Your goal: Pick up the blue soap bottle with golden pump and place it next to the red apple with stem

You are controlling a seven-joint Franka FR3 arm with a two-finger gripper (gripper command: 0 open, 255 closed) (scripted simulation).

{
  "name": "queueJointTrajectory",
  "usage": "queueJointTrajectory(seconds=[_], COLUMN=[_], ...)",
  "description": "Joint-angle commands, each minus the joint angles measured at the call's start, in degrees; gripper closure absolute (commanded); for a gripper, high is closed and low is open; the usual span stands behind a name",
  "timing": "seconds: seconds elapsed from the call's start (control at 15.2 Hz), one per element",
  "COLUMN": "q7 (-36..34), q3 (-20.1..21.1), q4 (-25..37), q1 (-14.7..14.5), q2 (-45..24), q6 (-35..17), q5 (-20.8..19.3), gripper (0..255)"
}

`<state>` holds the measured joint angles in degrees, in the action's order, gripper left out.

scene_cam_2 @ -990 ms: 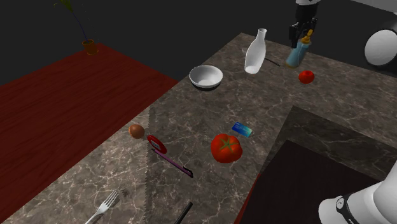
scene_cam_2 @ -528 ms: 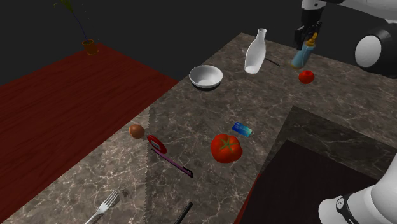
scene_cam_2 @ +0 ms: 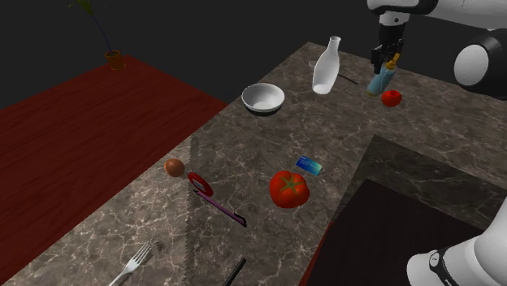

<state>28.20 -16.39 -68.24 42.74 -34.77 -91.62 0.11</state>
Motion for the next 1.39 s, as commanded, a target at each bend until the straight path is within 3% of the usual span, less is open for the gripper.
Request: queueJointTrajectory(seconds=[0.0,0.79,1.25,1.32], q7=[0.0,-0.7,-0.7,-0.7], q3=[0.0,0.4,0.4,0.4], q4=[-1.5,-8.2,-8.2,-8.2], q1=[0.0,-0.3,-0.3,-0.3], q2=[-0.1,-1.7,-1.7,-1.7], q6=[-1.7,-9.9,-9.8,-9.8], q5=[0.0,0.3,0.3,0.3], gripper=[255,255,255,0])
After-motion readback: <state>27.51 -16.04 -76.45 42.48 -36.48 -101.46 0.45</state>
